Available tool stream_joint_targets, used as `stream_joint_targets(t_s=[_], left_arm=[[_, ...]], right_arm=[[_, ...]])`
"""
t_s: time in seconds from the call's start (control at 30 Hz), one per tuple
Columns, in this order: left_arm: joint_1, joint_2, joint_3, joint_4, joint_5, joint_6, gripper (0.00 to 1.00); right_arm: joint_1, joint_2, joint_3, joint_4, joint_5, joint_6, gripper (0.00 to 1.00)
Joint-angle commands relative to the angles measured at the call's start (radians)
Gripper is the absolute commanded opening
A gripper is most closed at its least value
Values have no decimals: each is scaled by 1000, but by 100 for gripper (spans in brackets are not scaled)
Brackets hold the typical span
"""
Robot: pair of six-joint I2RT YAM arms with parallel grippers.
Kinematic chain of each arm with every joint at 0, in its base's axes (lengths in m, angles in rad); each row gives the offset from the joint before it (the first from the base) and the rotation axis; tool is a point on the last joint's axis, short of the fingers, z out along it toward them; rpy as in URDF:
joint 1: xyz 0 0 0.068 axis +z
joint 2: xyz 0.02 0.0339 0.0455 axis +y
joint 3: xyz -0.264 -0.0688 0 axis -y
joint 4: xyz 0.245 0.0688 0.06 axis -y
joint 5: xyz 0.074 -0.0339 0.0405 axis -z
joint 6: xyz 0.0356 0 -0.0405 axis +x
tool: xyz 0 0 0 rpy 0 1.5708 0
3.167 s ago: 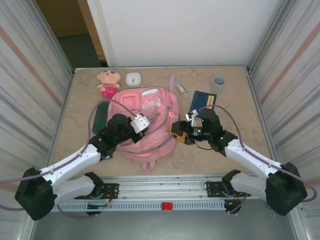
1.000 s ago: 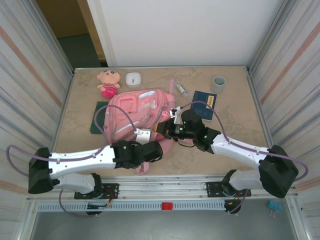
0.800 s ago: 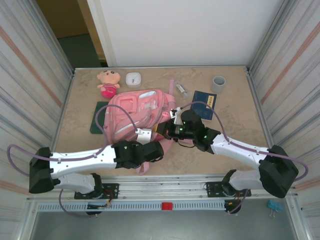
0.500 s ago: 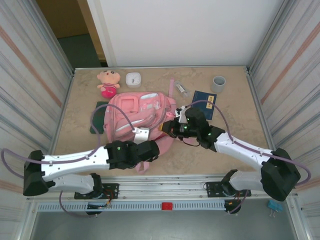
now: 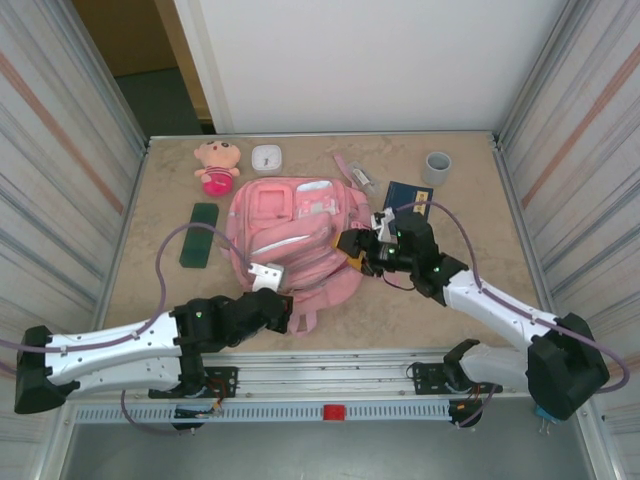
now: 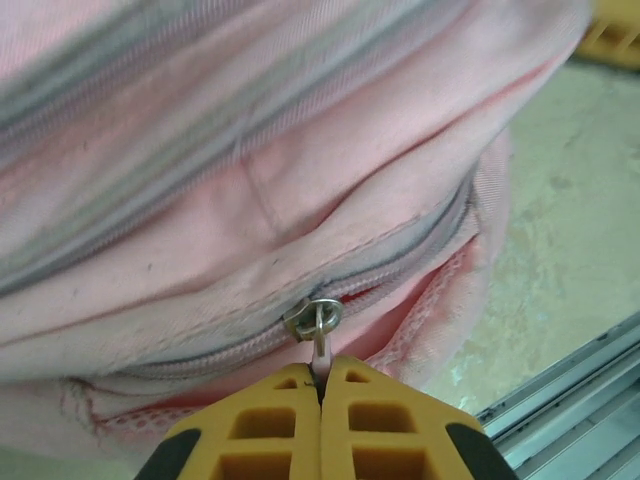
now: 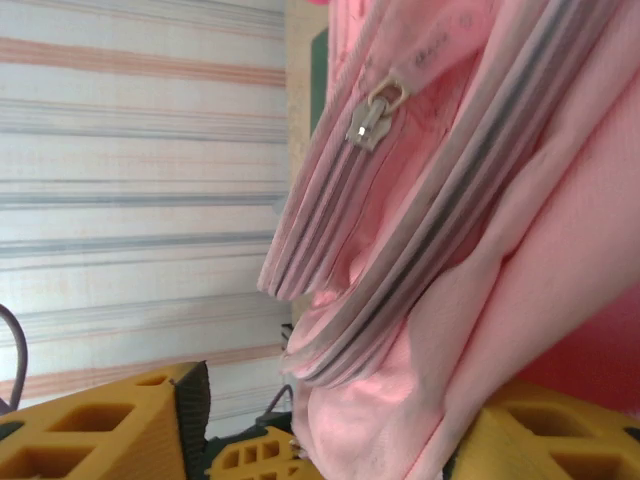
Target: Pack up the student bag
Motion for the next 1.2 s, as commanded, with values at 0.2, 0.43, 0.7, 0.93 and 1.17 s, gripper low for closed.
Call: stream_joint_targets(t_s=[0.2, 0.43, 0.7, 0.93, 1.17], left_arm=[[13, 24, 18, 225, 34, 127, 0], [12, 65, 26, 266, 123, 142, 0], [18, -7, -36, 171, 63, 87, 0], [41, -154, -165, 87, 9, 30, 0], [168, -328, -244, 176, 69, 223, 0]], right_arm=[[208, -113, -156, 144, 267, 232, 74], [212, -2, -100, 231, 243, 216, 61], [73, 11, -36, 135, 81, 91, 10], [-102, -73, 54, -138, -101, -115, 3], [-203, -111, 137, -409, -174, -398, 45]])
